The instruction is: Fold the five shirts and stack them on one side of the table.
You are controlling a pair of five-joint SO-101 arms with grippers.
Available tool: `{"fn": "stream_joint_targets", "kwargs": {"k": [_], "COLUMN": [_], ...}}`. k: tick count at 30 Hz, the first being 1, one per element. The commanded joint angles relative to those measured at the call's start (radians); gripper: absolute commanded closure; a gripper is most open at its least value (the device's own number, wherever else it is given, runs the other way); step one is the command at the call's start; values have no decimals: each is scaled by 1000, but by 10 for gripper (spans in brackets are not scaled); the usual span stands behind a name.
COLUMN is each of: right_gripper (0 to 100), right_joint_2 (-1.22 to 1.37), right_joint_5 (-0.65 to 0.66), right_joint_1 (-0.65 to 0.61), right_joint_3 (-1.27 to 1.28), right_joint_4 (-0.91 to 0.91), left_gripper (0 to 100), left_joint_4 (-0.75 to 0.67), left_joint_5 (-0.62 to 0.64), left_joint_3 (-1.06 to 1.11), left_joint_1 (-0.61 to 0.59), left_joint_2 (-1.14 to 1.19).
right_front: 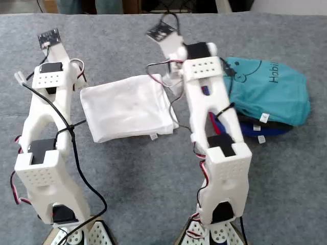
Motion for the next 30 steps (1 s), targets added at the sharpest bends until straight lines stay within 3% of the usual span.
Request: {"fn": "stream_joint_targets", "kwargs": {"k": [1,5,12,16,24,30], "right_gripper": [982,983,983,983,983,983], "right_joint_2": [35,176,318,294,171,47], "right_joint_5": [5,5,5,9,5,6], "right_joint_1": [-66,-72,3,15,37,78], "right_joint_3": [-54,-62,-62,-62,-61,-58], "right_joint_4": [-176,-244,-255,-255,-157,-120], "left_gripper": [971,971,971,971,972,972], "left_joint_4": [-124,-210,-32,15,138,29], "left_joint_5": [0,-8,-20,-130,-176,-176], "left_joint_3": [47,53,-142,-211,-240,-76], "left_joint_1": [-4,13,4,12,7,-39], "left_joint_2": [9,138,236,279,212,57]}}
